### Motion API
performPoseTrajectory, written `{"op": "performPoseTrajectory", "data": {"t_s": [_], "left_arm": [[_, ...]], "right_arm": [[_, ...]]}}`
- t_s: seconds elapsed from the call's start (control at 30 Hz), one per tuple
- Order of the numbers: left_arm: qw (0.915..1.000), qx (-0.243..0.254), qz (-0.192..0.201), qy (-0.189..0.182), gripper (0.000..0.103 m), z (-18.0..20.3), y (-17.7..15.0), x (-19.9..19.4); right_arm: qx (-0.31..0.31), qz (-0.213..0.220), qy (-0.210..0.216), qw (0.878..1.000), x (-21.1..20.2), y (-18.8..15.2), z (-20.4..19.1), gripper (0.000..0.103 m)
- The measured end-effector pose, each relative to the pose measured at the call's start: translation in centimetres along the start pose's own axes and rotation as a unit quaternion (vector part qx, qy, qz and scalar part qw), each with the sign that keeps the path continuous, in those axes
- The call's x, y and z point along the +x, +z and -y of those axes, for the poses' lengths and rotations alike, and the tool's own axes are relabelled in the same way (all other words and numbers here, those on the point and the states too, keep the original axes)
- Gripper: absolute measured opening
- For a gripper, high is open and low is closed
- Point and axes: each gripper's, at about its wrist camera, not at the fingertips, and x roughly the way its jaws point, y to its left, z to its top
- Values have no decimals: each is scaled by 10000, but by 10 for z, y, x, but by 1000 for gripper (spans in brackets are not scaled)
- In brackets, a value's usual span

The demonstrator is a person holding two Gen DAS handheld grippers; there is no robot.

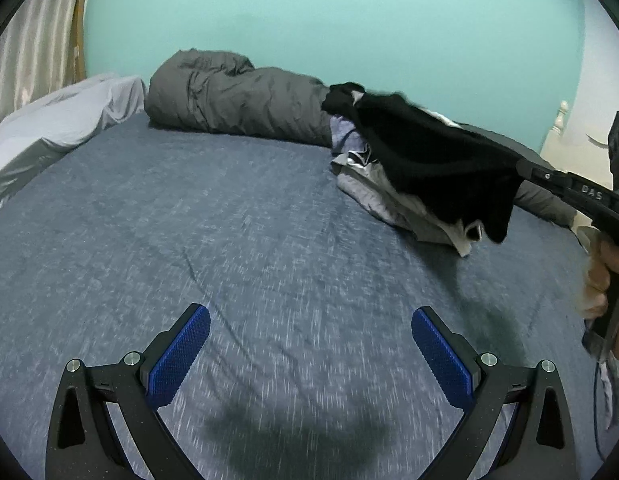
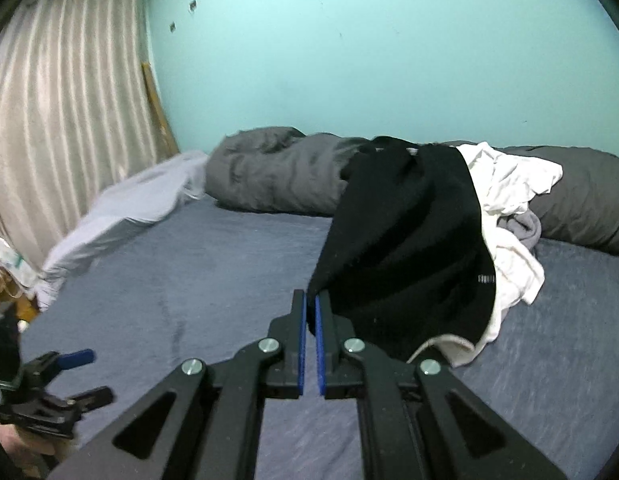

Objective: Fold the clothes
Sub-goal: 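Lift the black hoodie with the right tool and lay it on the bed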

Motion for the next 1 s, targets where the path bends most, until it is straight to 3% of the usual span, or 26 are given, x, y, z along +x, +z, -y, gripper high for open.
{"op": "performPoseTrajectory", "data": {"t_s": [0.33,0.63,1.0], "left_arm": [[9984,8,515,-239,103,-6,-25,-109],[9974,258,552,-374,103,-9,-38,-220],[9952,387,738,-506,103,-7,-42,-289]], "right_arm": [[133,330,229,9991,-113,-26,-73,3],[422,535,420,9968,-218,-40,-140,3],[229,820,606,9945,-303,-21,-181,3]]}}
